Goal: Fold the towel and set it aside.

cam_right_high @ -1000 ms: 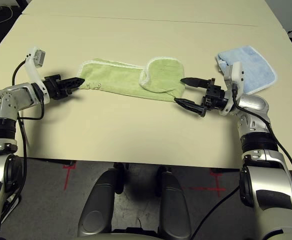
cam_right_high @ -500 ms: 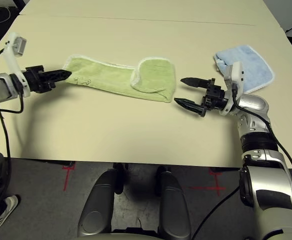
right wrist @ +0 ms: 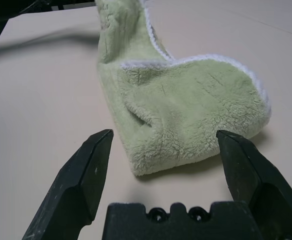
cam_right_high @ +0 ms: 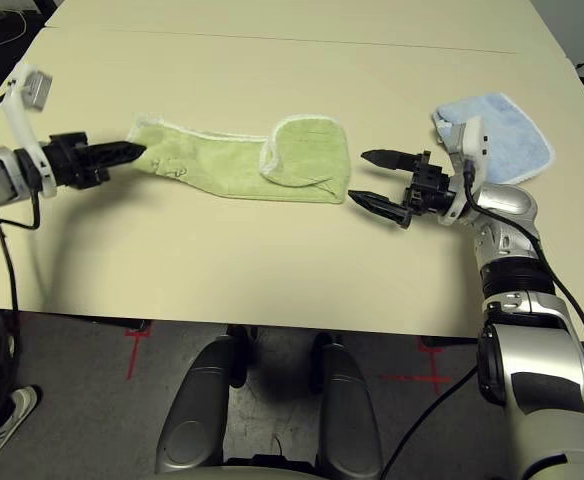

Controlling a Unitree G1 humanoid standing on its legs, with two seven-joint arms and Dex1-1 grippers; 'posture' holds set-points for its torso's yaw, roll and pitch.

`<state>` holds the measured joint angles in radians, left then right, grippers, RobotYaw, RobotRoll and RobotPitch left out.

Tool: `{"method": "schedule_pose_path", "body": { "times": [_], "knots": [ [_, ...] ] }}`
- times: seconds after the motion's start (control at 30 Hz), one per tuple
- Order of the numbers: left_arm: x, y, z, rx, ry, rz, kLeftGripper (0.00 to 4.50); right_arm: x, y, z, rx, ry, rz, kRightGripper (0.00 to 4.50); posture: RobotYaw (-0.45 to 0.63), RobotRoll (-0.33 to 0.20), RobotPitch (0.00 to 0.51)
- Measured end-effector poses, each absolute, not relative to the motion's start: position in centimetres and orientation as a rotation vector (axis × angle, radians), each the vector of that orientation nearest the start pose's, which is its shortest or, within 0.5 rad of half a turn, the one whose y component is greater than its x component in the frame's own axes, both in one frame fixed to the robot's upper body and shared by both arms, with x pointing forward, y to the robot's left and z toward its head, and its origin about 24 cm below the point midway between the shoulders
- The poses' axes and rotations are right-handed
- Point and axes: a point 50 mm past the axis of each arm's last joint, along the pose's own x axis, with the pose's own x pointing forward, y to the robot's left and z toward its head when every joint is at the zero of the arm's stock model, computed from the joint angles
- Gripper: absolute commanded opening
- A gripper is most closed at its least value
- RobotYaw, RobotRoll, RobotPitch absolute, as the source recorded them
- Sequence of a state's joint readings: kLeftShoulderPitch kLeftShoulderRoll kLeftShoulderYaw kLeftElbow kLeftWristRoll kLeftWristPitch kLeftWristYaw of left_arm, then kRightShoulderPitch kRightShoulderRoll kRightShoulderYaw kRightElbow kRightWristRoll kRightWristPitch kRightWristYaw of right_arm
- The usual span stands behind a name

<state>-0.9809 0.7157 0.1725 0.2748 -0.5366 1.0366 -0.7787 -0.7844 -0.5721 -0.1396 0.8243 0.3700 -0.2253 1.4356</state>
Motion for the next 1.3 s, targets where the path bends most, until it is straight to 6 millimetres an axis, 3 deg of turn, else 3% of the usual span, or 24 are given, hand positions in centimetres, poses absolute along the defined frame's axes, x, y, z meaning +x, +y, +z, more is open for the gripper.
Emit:
{"method": "schedule_pose_path", "body": {
  "times": [0.23,0.57,1.0,1.3],
  "knots": [
    [34.7,17.3,29.3,-0.035,0.144,-0.928,0.02,33.9,-24.4,16.6,-0.264,-0.194,1.139,4.5,0.09,0.0,0.238],
    [34.3,11.9,29.3,-0.012,0.15,-1.134,0.02,33.9,-24.5,16.6,-0.262,-0.19,1.138,4.5,0.09,0.0,0.235],
    [36.3,8.4,28.2,0.012,0.142,-1.163,0.02,33.8,-24.5,16.3,-0.251,-0.178,1.135,4.5,0.08,0.0,0.229],
    [35.4,6.1,28.8,0.047,0.157,-1.306,0.02,33.9,-24.5,16.3,-0.251,-0.178,1.13,4.5,0.08,0.0,0.228]
  ]
}}
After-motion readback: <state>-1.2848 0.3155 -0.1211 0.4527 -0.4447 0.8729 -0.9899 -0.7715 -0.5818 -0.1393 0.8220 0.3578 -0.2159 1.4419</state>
